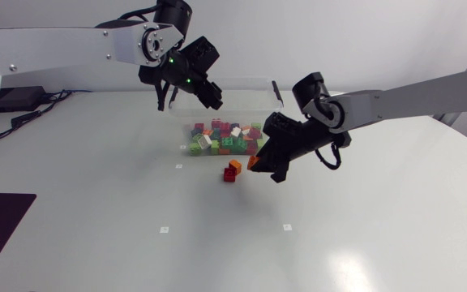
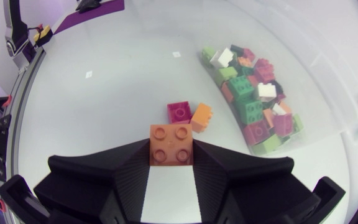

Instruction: Place the duplo bricks in the container

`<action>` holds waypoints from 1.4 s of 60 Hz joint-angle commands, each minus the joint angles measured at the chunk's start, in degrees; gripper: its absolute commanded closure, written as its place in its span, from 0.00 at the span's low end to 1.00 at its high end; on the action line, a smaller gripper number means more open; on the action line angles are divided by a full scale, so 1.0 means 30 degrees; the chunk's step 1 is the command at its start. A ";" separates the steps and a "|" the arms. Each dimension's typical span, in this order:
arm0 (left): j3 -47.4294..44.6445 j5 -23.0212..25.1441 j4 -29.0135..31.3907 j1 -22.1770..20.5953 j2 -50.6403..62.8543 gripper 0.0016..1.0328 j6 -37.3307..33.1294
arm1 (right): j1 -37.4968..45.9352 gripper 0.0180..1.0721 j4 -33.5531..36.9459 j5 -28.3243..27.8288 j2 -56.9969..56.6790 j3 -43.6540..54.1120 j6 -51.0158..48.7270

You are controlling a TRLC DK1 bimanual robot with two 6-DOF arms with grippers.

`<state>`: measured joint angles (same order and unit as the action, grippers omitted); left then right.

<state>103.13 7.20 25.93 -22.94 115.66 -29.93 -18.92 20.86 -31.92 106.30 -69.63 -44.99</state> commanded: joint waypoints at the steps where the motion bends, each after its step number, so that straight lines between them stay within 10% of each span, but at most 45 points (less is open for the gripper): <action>1: 0.0545 0.0178 -0.0148 0.0205 0.0237 0.06 0.0485 | 0.0358 0.76 0.0194 -0.0023 -0.1069 0.0533 0.0466; 44: -0.9094 0.3722 0.0057 -0.0410 -0.5945 0.05 -0.5579 | 0.1208 0.76 -0.0450 0.0182 -0.1332 -0.4243 0.5124; 84: -0.9885 0.3166 -0.0295 -0.2285 -0.2253 0.06 -0.7366 | 0.0710 0.76 -0.1710 0.1324 0.3443 -0.9692 0.8347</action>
<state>73.89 17.37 25.56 -29.19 106.52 -50.89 -16.51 16.32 -28.27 114.34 -96.57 -21.89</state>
